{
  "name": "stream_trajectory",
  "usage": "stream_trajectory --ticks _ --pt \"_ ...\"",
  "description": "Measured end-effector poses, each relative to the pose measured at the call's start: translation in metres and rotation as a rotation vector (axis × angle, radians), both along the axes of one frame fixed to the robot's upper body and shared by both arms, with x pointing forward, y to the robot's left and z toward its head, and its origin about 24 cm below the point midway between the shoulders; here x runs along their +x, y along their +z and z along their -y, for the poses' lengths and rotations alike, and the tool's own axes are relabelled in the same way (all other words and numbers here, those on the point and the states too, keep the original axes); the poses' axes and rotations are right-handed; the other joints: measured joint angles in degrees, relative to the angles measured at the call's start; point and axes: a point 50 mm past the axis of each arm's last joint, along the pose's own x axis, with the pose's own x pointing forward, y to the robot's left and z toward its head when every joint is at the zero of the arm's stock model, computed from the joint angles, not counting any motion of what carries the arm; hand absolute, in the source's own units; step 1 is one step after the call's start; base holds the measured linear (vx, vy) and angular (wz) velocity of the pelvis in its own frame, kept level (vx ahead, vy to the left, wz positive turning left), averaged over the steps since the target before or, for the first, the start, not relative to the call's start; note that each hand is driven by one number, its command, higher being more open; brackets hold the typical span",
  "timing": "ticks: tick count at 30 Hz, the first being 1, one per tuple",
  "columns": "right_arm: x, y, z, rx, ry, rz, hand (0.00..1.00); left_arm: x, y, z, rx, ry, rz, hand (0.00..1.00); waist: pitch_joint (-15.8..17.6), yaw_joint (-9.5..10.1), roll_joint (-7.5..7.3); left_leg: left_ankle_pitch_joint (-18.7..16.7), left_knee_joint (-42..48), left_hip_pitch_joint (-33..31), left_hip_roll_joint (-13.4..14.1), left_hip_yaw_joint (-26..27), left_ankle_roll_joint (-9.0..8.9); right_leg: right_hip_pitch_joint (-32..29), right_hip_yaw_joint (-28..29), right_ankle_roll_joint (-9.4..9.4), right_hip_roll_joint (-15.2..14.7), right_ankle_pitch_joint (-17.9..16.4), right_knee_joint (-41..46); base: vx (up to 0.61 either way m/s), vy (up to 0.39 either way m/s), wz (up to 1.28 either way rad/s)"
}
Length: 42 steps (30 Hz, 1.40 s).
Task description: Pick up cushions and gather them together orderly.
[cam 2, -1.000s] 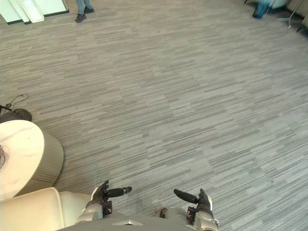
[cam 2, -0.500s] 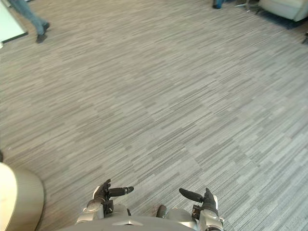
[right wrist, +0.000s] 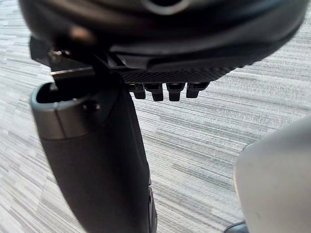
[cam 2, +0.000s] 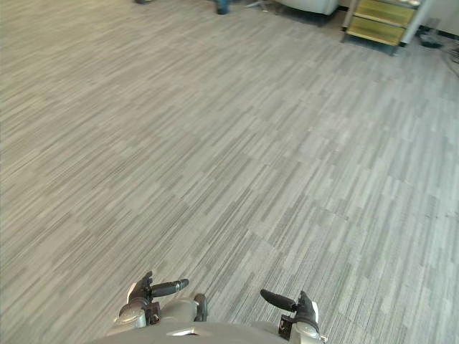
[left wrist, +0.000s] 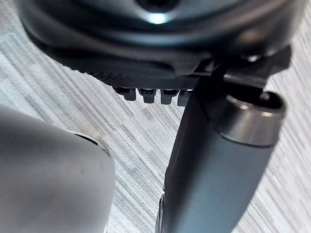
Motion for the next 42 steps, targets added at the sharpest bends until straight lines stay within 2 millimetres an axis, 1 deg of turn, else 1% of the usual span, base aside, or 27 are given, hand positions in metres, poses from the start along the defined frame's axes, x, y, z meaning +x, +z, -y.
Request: stream_trajectory --ticks 1,2,4,6,7,8,10,12,15,17,18,21,23,24,25,26,27,29,30,31,33,35,36,37,38,39,42 --pt "0.005 0.002 -0.001 0.0 0.009 0.012 1.0 -0.005 -0.003 -0.002 0.006 -0.005 -0.026 1.0 0.52 -0.58 -0.66 0.23 -1.12 2.25 0.48 0.97 -1.26 -1.82 0.48 -0.94 1.89 7.95 -10.61 0.52 -0.256 -0.23" --pt "0.003 0.001 -0.001 0.002 0.007 0.005 1.0 -0.007 -0.003 -0.005 0.014 -0.01 -0.04 1.0 0.64 -0.95 -0.81 0.35 -1.24 3.3 0.48 0.87 -2.49 -1.28 0.54 -5.51 2.34 13.54 -11.51 0.54 -0.287 -0.34" --pt "0.008 0.003 0.008 -0.026 0.014 0.008 1.0 -0.004 -0.005 0.012 -0.025 -0.033 -0.043 1.0 0.88 -0.89 1.59 3.6 5.79 1.33 4.87 -1.17 -6.71 0.08 0.45 -8.14 5.91 9.5 -11.26 0.64 -0.41 -0.29" --pt "0.006 0.003 0.01 -0.027 0.004 -0.001 1.0 0.001 -0.004 0.015 -0.027 -0.046 -0.032 1.0 1.54 -1.16 2.3 7.0 13.79 -1.9 6.4 -3.69 -6.11 2.77 0.46 -8.55 7.22 8.85 -13.69 0.63 -0.432 -0.04" --pt "0.001 0.0 0.008 -0.015 -0.02 -0.019 1.0 0.005 -0.001 0.013 -0.029 -0.015 -0.003 1.0 2.67 -1.17 2.61 9.71 33.35 -8.52 9.05 -8.72 -5.57 10.53 0.83 -8.61 9.41 8.82 -19.68 0.64 -0.422 -0.05" --pt "-0.003 -0.001 0.005 -0.015 -0.018 -0.029 1.0 0.008 0.002 0.008 -0.027 0.031 0.03 1.0 3.83 -0.97 2.22 9.01 47.2 -12.7 10.59 -9.94 -5.59 17.35 1.36 -8.57 10.71 8.84 -23.43 0.41 -0.266 -0.07" --pt "-0.007 -0.003 0.001 -0.012 -0.013 -0.033 1.0 0.011 0.006 0.004 -0.016 0.045 0.068 1.0 3.86 -0.23 1.17 7.16 54.73 -18.45 10.77 -9.49 -6.77 23.14 2.3 -8.56 11.54 8.83 -27.72 0.42 -0.251 -0.23" --pt "-0.005 -0.002 0.0 -0.012 -0.009 -0.028 1.0 0.017 0.011 0.004 -0.015 0.045 0.114 1.0 3.65 0.58 0.99 5.31 53.6 -24.84 10.02 -7.55 -6.45 26.91 3.96 -8.28 12.35 8.81 -32.45 0.44 -0.224 -0.42" --pt "-0.001 -0.002 -0.003 0.005 -0.017 -0.029 1.0 0.023 0.015 0.003 -0.014 0.049 0.147 1.0 4.38 2.19 0.77 2.43 32.51 -31.71 4.23 -4.52 -5.25 32.25 6.88 -7.03 12.38 8.37 -36.77 0.38 -0.095 -0.44" --pt "-0.002 -0.003 -0.003 0.005 -0.017 -0.033 1.0 0.021 0.014 0.0 -0.019 0.083 0.141 1.0 5.0 2.62 0.57 9.2 7.48 -32.46 -2.19 -5.44 -4.91 36.93 9.46 -5.31 12.02 7.37 -40.13 0.48 -0.013 -0.52" --pt "-0.003 -0.003 -0.003 0.005 -0.017 -0.036 1.0 0.021 0.014 0.0 -0.024 0.091 0.143 1.0 5.02 2.84 0.66 10.57 5.31 -32.77 -2.89 -5.53 -4.89 37.47 9.95 -4.87 12.09 7.1 -40.57 0.56 0.013 -0.61" --pt "-0.013 -0.007 -0.004 0.01 -0.018 -0.07 1.0 0.023 0.014 -0.003 -0.028 0.104 0.145 1.0 4.25 4.44 -1.04 22.13 3.25 -33.18 -6.41 -8.23 1.98 40.81 13.4 -2.51 10.15 5.68 -41.6 0.62 0.024 -0.5" --pt "-0.017 -0.01 -0.008 0.023 -0.02 -0.089 1.0 0.028 0.017 -0.01 -0.011 0.096 0.157 1.0 4.19 3.73 -3.62 20.79 8.72 -34.24 -6.93 -7.69 2.59 40.23 14.64 -1.08 7.54 5.53 -38.61 0.6 0.003 -0.11" --pt "-0.017 -0.011 -0.013 0.036 -0.013 -0.094 1.0 0.03 0.02 -0.017 -0.012 0.143 0.177 1.0 4.28 4.56 -2.59 14.51 24.34 -38.59 -2.78 -4.39 6.82 39.15 16.04 2.06 9.03 8.33 -31.52 0.49 0.042 -0.14" --pt "-0.024 -0.013 -0.016 0.046 -0.017 -0.112 1.0 0.03 0.02 -0.02 -0.005 0.138 0.176 1.0 3.87 4.39 -3.52 12.06 26.6 -38.77 -3.75 -4.13 5.55 37.98 15.46 2.19 8.42 8.35 -25.75 0.6 0.107 -0.06" --pt "-0.033 -0.015 -0.013 0.052 -0.043 -0.138 1.0 0.021 0.015 -0.017 0.001 0.106 0.138 1.0 2.59 3.75 -3.94 9.83 20.59 -33.99 -6.17 -3.43 7.43 33.52 14.32 2.96 6.56 9.64 -10.25 0.56 0.147 0.19" --pt "-0.032 -0.015 -0.013 0.049 -0.034 -0.133 1.0 0.018 0.013 -0.016 0.006 0.083 0.122 1.0 2.01 3.45 -4.55 6.11 18.63 -30.73 -6.93 -3.88 3.34 29.61 13.44 3.55 4.97 13.3 0.67 0.55 0.124 0.27" --pt "-0.022 -0.012 -0.009 0.032 -0.011 -0.103 1.0 0.019 0.011 -0.018 0.015 0.053 0.091 1.0 2.58 2.62 -5.79 2.45 18.33 -26.09 -8.85 -4.61 3.56 22.02 10.26 1.05 -1.2 11.94 17.27 0.59 -0.01 0.2" --pt "-0.016 -0.008 -0.003 0.013 -0.001 -0.076 1.0 0.013 0.007 -0.012 0.008 0.04 0.058 1.0 3.65 1.8 -3.81 -0.39 16.81 -20.06 -8.04 -5.51 2.61 17.13 5.48 -3.13 -5.02 8.5 22.13 0.77 -0.119 -0.07" --pt "-0.011 -0.005 0.003 0.001 -0.005 -0.048 1.0 0.011 0.006 -0.01 0.003 0.038 0.051 1.0 3.95 1.65 -2.58 -1.46 14.52 -15.8 -7.14 -5.71 1.62 13.2 4.14 -2.97 -5.49 6.24 21.8 0.58 -0.12 -0.08" --pt "0.0 0.002 0.011 -0.033 0.013 0.004 1.0 0.008 0.004 -0.007 0.006 0.008 0.034 1.0 4.84 0.68 -0.6 -2.09 10.79 -9.16 -4.91 -6.77 0.27 6.87 2.89 -2.56 -4.06 3.07 14.18 0.53 -0.166 0.15" --pt "0.003 0.003 0.013 -0.042 0.018 0.016 1.0 0.008 0.004 -0.005 0.005 0.0 0.033 1.0 4.89 0.29 -0.72 -2.17 9.48 -6.82 -3.77 -7.25 0.15 3.66 2.95 -2.11 -2.98 3.36 6.64 0.58 -0.294 0.51" --pt "0.002 0.003 0.015 -0.045 0.019 0.014 1.0 0.007 0.004 -0.004 0.003 -0.007 0.03 1.0 4.71 -0.51 -1.84 -3.39 7.65 -3.57 -2.24 -9.08 -2.5 0.39 4.42 0.1 -1.26 9.34 -7.85 0.68 -0.377 0.73" --pt "0.001 0.003 0.015 -0.044 0.018 0.011 1.0 0.006 0.003 -0.005 0.005 -0.007 0.027 1.0 4.8 -0.73 -1.96 -3.94 7.44 -2.92 -1.98 -9.47 -3.47 0.43 4.59 -0.61 -0.94 12.66 -8.29 0.73 -0.401 0.67" --pt "-0.004 0.002 0.02 -0.054 0.016 -0.018 1.0 0.001 0.0 0.001 -0.014 -0.021 0.004 1.0 4.4 -0.22 0.1 -4.38 6.27 -1.49 0.8 -11.71 -4.88 2.02 3.53 -4.49 2.22 11.37 -7.62 0.95 -0.536 0.31" --pt "-0.006 0.002 0.022 -0.062 0.008 -0.021 1.0 0.005 0.002 0.003 -0.009 -0.058 0.018 1.0 4.56 -0.23 -0.06 -1.6 7.35 -2.13 0.83 -12.86 -4.78 2.18 5.14 -5.99 2.94 9.57 -6.08 0.81 -0.446 0.4" --pt "-0.026 -0.004 0.02 -0.044 -0.03 -0.076 1.0 0.009 0.004 0.006 -0.014 -0.063 0.039 1.0 4.64 -1.36 0.23 3.92 27.32 -6.9 3.5 -14.9 -5.85 11.54 2.89 -6.58 4.48 5.39 -10.51 0.53 -0.369 0.61"
